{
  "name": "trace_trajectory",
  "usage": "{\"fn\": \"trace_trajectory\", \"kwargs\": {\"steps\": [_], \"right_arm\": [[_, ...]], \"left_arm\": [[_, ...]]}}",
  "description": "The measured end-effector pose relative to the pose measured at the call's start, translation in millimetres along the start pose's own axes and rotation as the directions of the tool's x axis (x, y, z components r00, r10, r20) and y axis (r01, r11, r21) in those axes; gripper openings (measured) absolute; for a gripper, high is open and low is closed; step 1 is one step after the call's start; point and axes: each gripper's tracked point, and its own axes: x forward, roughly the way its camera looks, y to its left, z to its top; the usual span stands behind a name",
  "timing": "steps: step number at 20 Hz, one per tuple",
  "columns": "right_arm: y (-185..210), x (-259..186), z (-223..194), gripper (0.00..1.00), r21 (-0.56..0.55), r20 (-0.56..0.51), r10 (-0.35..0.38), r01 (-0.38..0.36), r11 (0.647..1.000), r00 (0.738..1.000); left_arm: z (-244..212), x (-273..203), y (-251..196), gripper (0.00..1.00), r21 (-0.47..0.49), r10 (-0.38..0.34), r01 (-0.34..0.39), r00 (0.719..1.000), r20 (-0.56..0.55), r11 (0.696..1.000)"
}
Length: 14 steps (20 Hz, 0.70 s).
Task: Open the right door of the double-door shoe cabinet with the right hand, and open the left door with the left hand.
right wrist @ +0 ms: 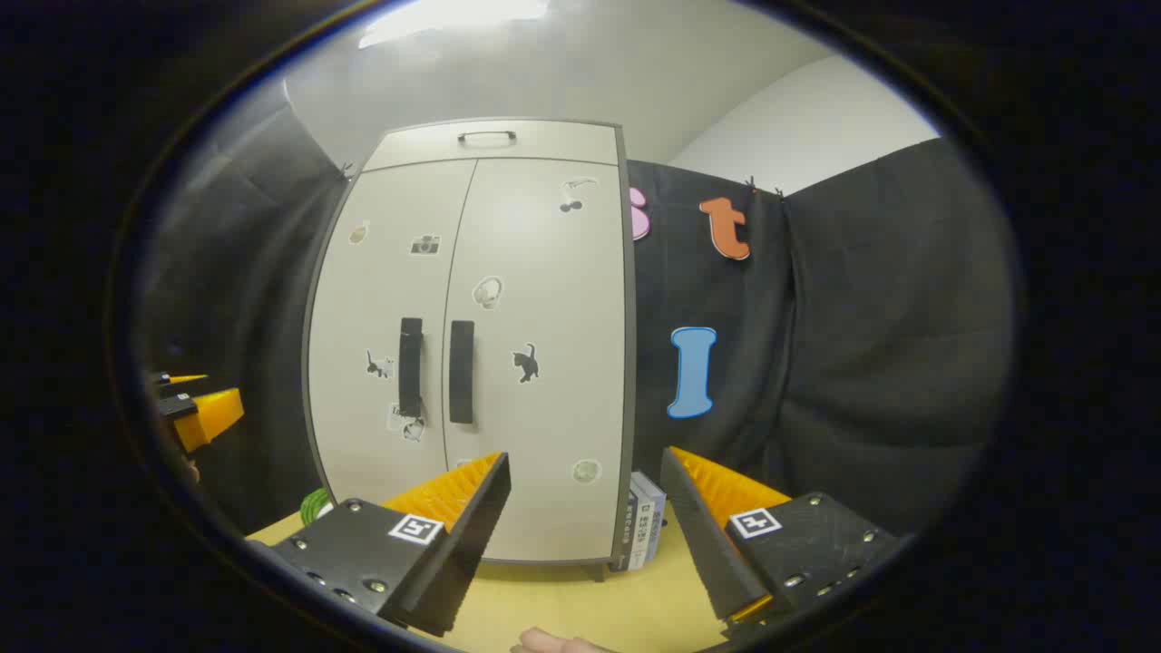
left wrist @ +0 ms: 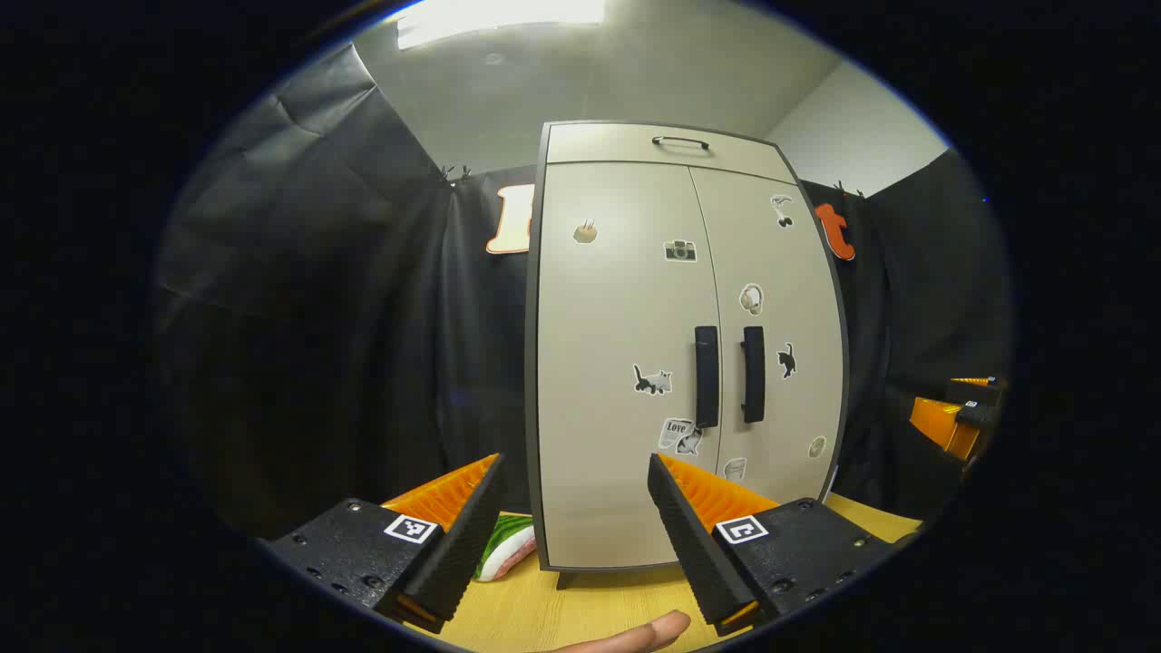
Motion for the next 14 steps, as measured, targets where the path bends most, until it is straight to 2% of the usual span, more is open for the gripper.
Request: {"fn": "trace_trajectory", "kwargs": {"steps": [3, 4, 5, 8, 9, 10, 14], "right_arm": [[1.7, 1.3, -0.6, 0.99, 0.000, -0.005, 0.003, -0.003, 1.000, 1.000], [1.2, 1.5, -0.7, 0.99, 0.001, -0.005, 0.001, -0.001, 1.000, 1.000], [2.3, 0.7, -0.9, 0.99, 0.001, -0.005, 0.004, -0.004, 1.000, 1.000], [3.0, -0.7, -0.1, 0.99, 0.000, -0.002, 0.007, -0.007, 1.000, 1.000], [4.3, -1.0, 0.0, 0.99, -0.002, -0.001, 0.009, -0.009, 1.000, 1.000], [5.5, -1.1, 0.0, 0.99, -0.005, -0.001, 0.011, -0.011, 1.000, 1.000], [7.6, -0.4, -2.6, 0.99, -0.010, -0.002, 0.014, -0.014, 1.000, 1.000]], "left_arm": [[0.1, -2.0, -0.4, 0.96, -0.002, -0.001, 0.001, 1.000, 0.003, 1.000], [0.4, -2.6, -1.3, 0.92, -0.004, -0.006, 0.006, 1.000, 0.004, 1.000], [0.5, -3.0, -1.5, 0.96, -0.006, -0.008, 0.008, 1.000, 0.006, 1.000], [-0.5, -3.1, 0.4, 0.96, -0.006, -0.006, 0.006, 1.000, 0.004, 1.000], [-0.8, -2.4, 0.9, 0.92, -0.005, -0.004, 0.004, 1.000, 0.002, 1.000], [-2.5, -2.1, 1.6, 0.96, -0.005, -0.003, 0.003, 1.000, -0.001, 1.000], [-5.5, -1.0, 3.7, 0.96, -0.004, 0.000, 0.000, 1.000, -0.009, 1.000]]}}
